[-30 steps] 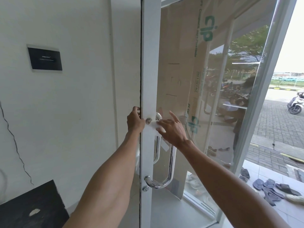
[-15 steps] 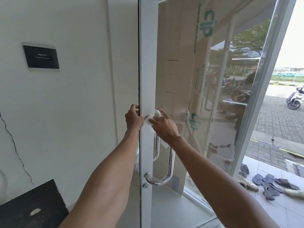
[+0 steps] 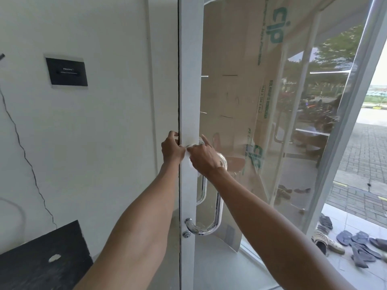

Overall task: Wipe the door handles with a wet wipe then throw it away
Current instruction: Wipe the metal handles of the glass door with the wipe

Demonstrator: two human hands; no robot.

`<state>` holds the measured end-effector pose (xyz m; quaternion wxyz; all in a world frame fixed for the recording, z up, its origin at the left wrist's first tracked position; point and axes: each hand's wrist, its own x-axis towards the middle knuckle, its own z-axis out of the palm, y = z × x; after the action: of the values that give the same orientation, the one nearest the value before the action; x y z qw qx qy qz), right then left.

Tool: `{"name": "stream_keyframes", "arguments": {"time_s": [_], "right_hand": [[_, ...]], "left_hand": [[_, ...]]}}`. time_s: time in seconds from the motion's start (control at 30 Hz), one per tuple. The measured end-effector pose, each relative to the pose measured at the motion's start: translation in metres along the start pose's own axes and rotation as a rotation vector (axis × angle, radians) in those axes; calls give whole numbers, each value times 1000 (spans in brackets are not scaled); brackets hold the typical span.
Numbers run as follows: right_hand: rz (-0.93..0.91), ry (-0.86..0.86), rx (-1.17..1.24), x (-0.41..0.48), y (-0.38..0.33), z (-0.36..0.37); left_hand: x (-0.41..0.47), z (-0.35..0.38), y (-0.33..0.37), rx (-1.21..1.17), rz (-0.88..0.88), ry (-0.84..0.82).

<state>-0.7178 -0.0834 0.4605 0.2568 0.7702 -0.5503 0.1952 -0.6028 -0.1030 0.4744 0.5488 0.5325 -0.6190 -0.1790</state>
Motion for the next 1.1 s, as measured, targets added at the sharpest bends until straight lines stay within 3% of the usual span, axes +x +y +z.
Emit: {"name": "stream_keyframes", "arguments": {"time_s": [0.3, 0.63, 0.9, 1.1], "right_hand": [[-178, 184, 118, -26, 58, 5], [-62, -36, 138, 3, 30, -4], [-172, 201, 255, -32, 79, 5], [-90, 11, 218, -10, 59, -9]], "left_hand": [[-1, 15, 2, 37, -51, 81], [-2, 27, 6, 37, -78, 117], [1, 31, 5, 75, -90, 138], [0, 38, 4, 82, -94, 173]]}}
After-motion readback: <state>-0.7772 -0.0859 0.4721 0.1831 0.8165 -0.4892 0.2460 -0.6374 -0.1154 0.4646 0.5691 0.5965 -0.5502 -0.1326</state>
